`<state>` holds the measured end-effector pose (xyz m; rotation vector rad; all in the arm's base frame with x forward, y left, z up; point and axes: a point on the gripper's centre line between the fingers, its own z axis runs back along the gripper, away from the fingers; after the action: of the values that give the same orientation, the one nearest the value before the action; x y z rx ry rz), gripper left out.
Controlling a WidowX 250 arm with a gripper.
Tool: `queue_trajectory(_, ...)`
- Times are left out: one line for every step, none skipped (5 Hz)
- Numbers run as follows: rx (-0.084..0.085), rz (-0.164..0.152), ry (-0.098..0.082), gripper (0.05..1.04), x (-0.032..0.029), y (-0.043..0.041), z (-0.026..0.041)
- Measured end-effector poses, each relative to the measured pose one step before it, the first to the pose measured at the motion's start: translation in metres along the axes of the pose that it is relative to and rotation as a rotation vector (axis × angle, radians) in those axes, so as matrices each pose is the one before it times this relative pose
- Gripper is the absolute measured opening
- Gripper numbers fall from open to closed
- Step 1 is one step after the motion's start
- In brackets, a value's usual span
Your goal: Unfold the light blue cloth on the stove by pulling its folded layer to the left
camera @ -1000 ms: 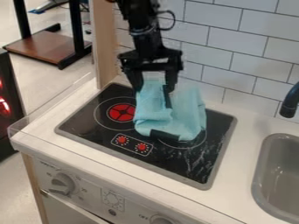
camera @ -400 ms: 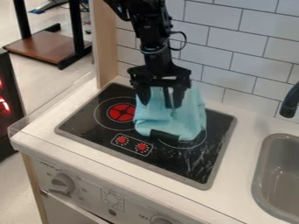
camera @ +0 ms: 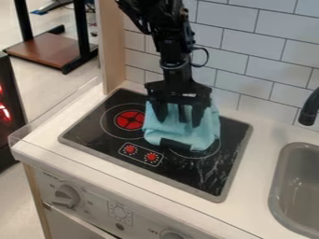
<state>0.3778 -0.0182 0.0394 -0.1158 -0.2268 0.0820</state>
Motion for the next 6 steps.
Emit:
queue_trajectory(0.019, 0.0011, 0.0029, 0.943, 0.00066, 0.00381, -0.00859)
queue_trajectory(0.0074, 0.0093, -0.0155, 0.64, 0.00216, 0.00133, -0.00131)
queue_trajectory(0.0026, -0.002, -0.0123, 0.374, 0.00224, 0.00036, 0.00027)
queue_trajectory(-0.005, -0.0019, 0.0016, 0.194, -0.00026, -0.0008, 0.0)
queue_trajectory(-0.0167, 0.0042, 0.0215, 0.087, -0.00363, -0.00208, -0.00015)
queue_trajectory(-0.032, 0.0276, 0.0273, 0.056, -0.0015, 0.00546, 0.0088)
